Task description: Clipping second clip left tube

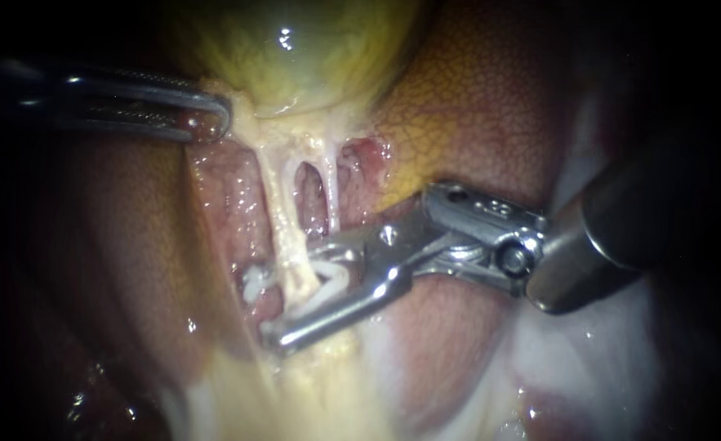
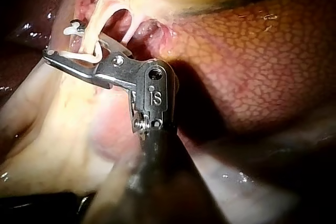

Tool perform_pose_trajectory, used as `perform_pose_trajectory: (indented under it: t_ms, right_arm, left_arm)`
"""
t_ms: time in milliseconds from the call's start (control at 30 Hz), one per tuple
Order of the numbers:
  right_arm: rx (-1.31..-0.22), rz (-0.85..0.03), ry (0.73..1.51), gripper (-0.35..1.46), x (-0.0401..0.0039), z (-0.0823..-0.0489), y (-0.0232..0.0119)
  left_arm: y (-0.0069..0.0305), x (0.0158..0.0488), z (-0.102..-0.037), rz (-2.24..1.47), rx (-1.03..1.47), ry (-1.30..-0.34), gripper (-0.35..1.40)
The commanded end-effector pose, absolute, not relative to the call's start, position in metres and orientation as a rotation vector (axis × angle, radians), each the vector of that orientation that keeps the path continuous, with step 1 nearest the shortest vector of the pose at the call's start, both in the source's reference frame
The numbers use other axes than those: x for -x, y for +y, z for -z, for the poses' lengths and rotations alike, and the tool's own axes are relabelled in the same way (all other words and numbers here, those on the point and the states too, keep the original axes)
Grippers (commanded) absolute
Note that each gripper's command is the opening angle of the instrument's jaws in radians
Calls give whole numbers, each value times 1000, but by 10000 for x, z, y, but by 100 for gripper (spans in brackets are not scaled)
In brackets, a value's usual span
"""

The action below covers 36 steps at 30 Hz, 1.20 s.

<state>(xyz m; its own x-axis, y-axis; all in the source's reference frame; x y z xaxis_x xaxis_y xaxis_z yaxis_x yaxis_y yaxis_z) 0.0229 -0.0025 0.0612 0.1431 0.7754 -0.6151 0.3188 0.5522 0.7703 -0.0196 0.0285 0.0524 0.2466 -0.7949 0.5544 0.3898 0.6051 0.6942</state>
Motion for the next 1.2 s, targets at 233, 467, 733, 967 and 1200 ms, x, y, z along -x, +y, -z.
perform_pose_trajectory:
  t_ms: [233, 467, 733, 967, 1200]
  right_arm:
    - [-1041, -361, 1438, 43, -220, -615, -40]
    - [-1103, -312, 1472, 42, -218, -603, -54]
    - [-1119, -315, 1506, 40, -224, -596, -57]
    - [-1129, -333, 1538, 37, -228, -597, -54]
    - [-1133, -351, 1550, 36, -229, -596, -48]
  left_arm:
    - [285, 194, -523, 848, -464, -1032, -35]
    - [285, 194, -523, 848, -464, -1032, -35]
    - [285, 194, -523, 848, -464, -1032, -35]
    - [285, 194, -523, 848, -464, -1032, -35]
    - [285, 194, -523, 848, -464, -1032, -35]
